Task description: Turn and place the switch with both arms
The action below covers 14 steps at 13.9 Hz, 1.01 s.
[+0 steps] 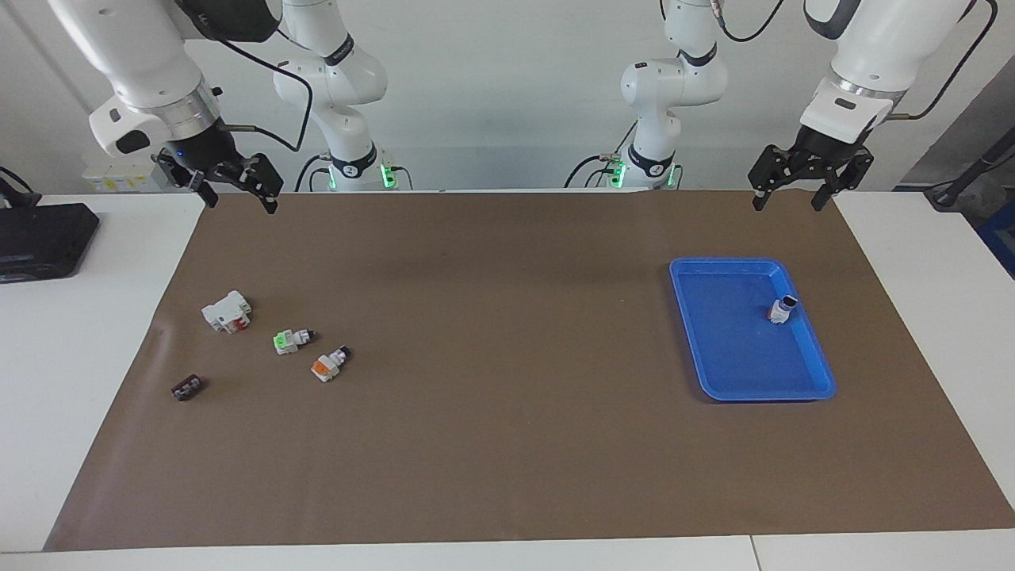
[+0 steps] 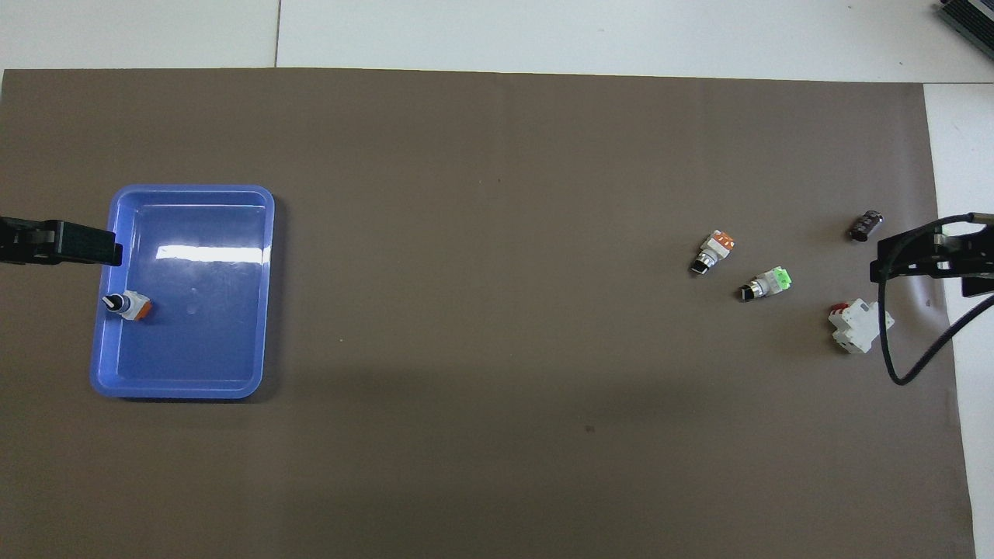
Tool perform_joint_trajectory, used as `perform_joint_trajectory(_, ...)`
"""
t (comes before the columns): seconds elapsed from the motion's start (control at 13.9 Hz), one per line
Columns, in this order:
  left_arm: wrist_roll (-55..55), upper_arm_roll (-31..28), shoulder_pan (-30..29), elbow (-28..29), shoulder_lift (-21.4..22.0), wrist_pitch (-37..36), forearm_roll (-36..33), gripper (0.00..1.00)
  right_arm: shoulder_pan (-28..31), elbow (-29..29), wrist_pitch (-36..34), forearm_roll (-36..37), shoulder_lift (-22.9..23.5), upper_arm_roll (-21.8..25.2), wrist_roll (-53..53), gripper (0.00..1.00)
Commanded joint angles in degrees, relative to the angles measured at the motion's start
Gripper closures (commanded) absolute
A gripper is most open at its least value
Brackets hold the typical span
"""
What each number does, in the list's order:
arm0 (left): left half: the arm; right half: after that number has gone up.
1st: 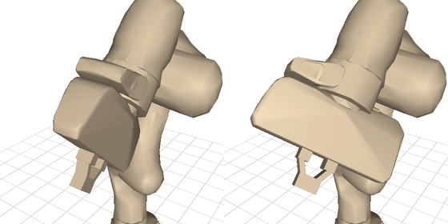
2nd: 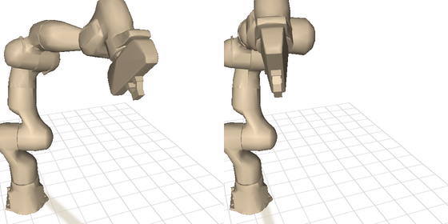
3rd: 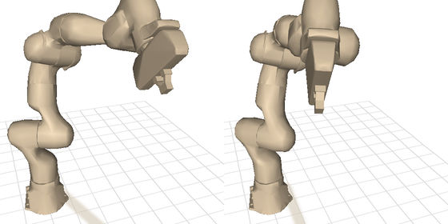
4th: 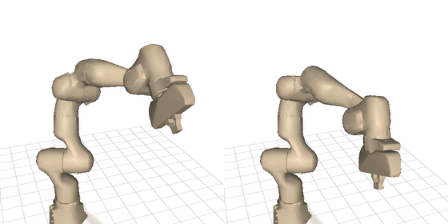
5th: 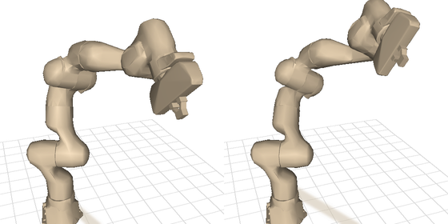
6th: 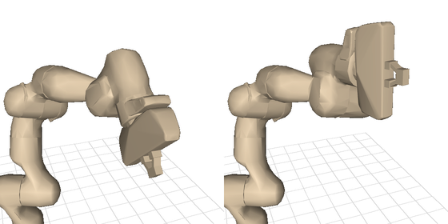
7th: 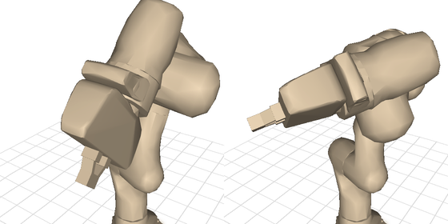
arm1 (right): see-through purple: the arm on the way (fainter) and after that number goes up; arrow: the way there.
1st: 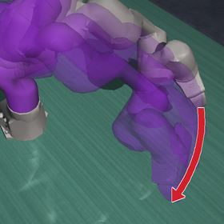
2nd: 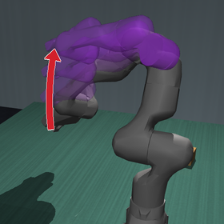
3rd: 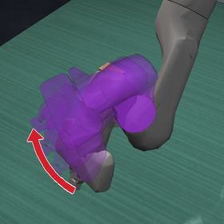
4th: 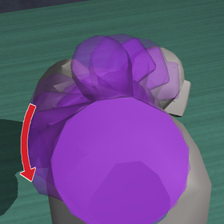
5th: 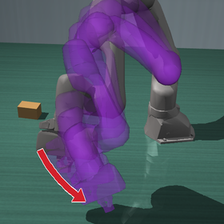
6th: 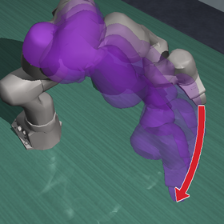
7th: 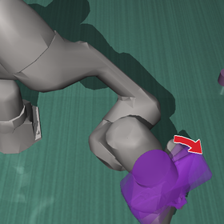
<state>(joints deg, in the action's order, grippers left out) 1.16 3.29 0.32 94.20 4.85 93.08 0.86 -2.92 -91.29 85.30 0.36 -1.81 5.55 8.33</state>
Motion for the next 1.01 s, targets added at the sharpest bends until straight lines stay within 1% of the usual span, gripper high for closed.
perform_joint_trajectory(0.0, 0.4, 0.2, -0.6, 1.8, 1.7, 0.2, 0.4, 0.0, 0.9, -3.1, 1.1, 0.9, -2.3, -0.2, 0.1, 0.0)
perform_joint_trajectory(0.07, 0.4, 0.2, -0.6, 1.8, 1.7, 0.2, 0.5, 0.0, 0.5, -5.4, 3.4, 1.2, -3.3, -0.3, 0.7, 0.0)
perform_joint_trajectory(0.22, 0.5, 0.2, -0.6, 1.8, 1.7, 0.2, 0.5, 0.0, 1.2, -6.8, 6.8, 1.0, -3.4, -0.3, 0.6, 0.0)
perform_joint_trajectory(0.36, 0.4, 0.2, -0.6, 1.8, 1.7, 0.2, 0.4, 0.0, 0.8, -9.7, 12.6, 0.9, -3.3, -0.3, 0.8, 0.0)
perform_joint_trajectory(0.5, 0.4, 0.2, -0.6, 1.8, 1.7, 0.2, 0.5, 0.0, 0.2, -10.4, 14.9, 1.0, -2.9, -0.5, 4.0, 0.0)
perform_joint_trajectory(0.58, 0.5, 0.2, -0.6, 1.8, 1.7, 0.2, 0.5, 0.0, 0.0, -10.7, 17.2, 1.0, -1.4, -0.5, 4.7, 0.0)
perform_joint_trajectory(0.86, 0.5, 0.2, -0.6, 1.8, 1.7, 0.2, 0.5, 0.0, -2.0, -10.3, 25.7, 0.8, 7.3, -1.0, 6.0, 0.0)
perform_joint_trajectory(0.94, 0.4, 0.2, -0.6, 1.8, 1.7, 0.2, 0.5, 0.0, -2.1, -10.3, 28.3, 0.9, 10.0, -1.0, 7.9, 0.0)
